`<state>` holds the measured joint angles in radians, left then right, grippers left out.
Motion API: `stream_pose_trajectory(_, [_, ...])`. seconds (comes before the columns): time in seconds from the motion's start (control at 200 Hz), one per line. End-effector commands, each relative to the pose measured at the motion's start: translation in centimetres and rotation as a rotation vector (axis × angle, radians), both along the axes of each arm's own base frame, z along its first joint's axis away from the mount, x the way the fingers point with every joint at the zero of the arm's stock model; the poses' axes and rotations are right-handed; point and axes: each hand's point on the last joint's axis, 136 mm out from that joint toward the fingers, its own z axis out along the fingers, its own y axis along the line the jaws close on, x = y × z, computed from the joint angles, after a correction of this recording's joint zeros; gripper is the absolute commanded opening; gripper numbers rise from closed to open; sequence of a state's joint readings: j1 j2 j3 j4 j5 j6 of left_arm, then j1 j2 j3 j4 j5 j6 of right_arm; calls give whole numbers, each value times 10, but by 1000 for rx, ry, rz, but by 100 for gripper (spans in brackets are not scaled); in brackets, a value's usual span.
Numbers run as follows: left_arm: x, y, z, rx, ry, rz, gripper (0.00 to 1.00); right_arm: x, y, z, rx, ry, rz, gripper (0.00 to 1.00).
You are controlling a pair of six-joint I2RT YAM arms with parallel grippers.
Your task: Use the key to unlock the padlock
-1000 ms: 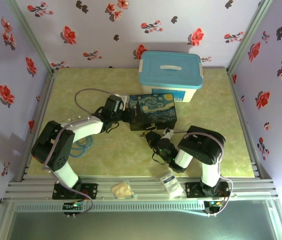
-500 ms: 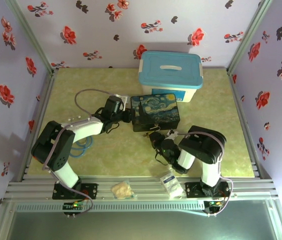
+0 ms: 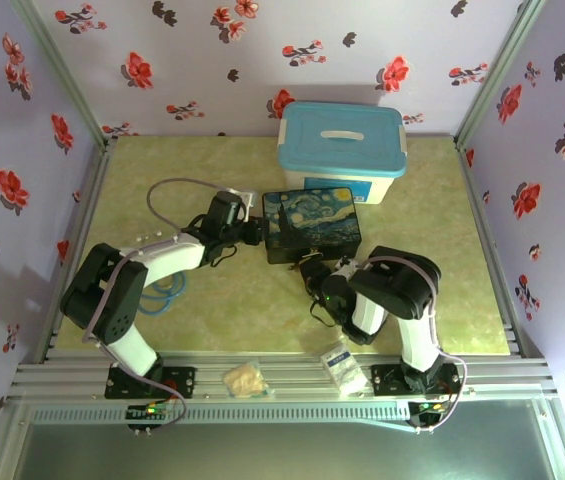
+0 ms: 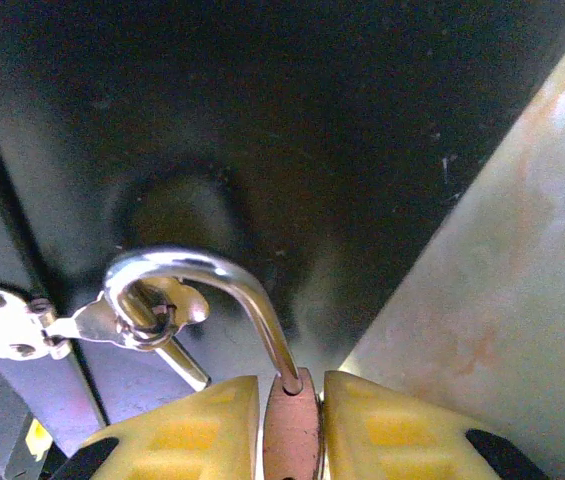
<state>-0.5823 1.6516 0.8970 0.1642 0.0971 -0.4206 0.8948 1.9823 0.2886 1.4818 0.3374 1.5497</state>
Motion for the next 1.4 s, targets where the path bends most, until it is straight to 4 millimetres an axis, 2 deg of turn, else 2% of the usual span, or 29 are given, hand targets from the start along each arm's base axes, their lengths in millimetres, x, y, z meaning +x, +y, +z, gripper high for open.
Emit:
stream_pose_trajectory(0.0, [-16,19,-31,86,124,36,41,-13,-13,-44,-130,103,3,24])
stream_pose_trajectory(0.28, [-13,10,-11,61,93,28,46,-28,-18,-71,-198,196,40,20])
stream_pose_trajectory(0.495, [-12,5,-5,51,79,29,54,-33,-23,-60,-372,193,80,32])
stream_pose_trajectory(0.64, [-11,3,-1,42,73,32,59,-36,-36,-46,-524,200,55,40])
stream_pose_trajectory(0.81, [-10,5,3,45,62,40,62,-38,-46,-39,-589,191,53,42])
stream_pose_trajectory(0.905, [-9,7,5,58,54,44,62,-38,-38,-28,-678,157,102,42])
stream_pose_trajectory(1.04, [-5,5,9,60,39,52,66,-36,-27,-10,-971,116,191,45])
stream_pose_trajectory(1.22, [5,-3,17,55,22,45,69,-32,-11,-14,-1082,100,285,47])
stream_pose_trajectory(1.395, [10,-4,-1,88,49,53,69,-29,2,-25,-1147,111,343,48])
